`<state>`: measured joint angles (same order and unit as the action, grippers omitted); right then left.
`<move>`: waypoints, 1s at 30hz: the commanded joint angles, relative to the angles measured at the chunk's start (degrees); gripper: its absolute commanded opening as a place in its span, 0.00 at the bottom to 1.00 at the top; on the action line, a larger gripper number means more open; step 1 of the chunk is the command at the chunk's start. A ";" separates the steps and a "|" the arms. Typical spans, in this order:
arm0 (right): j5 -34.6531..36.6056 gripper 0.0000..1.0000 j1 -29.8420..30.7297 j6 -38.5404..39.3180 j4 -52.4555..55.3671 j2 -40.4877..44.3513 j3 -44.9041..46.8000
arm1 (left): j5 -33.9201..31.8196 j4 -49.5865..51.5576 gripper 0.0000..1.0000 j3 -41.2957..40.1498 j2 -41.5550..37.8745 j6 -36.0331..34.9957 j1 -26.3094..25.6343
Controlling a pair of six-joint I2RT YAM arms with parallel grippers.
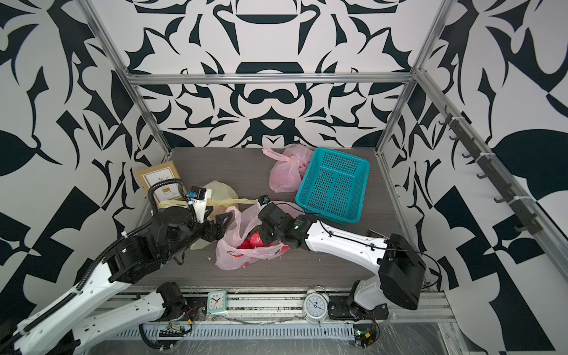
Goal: Untie the knot of a plastic bag & take out the apple
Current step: Adjust the plastic bag at the center of the board.
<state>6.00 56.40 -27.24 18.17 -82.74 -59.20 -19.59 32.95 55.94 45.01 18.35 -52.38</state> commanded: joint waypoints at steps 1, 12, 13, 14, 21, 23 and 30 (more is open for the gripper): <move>-4.65 0.09 -0.81 -0.01 -6.53 0.97 -0.57 | 7.97 -2.43 0.78 3.59 2.78 -7.25 -2.82; -10.76 0.09 -4.51 -3.14 -16.21 -3.51 -0.56 | 14.76 -8.32 0.76 9.28 11.14 -14.21 -11.23; -11.34 0.09 -4.63 -3.37 -17.04 -4.07 -0.57 | 15.30 -9.07 0.77 9.19 10.70 -14.28 -11.25; -11.93 0.10 -4.82 -3.70 -18.11 -4.71 -0.57 | 15.84 -9.16 0.78 9.39 10.80 -14.19 -11.25; -14.35 0.10 -6.55 -6.71 -26.63 -4.88 2.03 | 8.80 -4.82 0.81 8.42 17.07 -13.12 -11.11; -14.85 0.10 -7.25 -7.31 -28.50 -4.00 3.30 | 8.09 -5.73 0.84 6.44 17.60 -13.19 -10.21; -18.24 0.10 -9.72 -10.30 -34.28 -3.45 6.21 | 12.47 -5.07 0.83 3.21 21.49 -12.46 -5.80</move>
<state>-9.98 47.44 -35.29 -9.65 -88.16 -53.84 -8.08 26.65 59.46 65.21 5.54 -59.11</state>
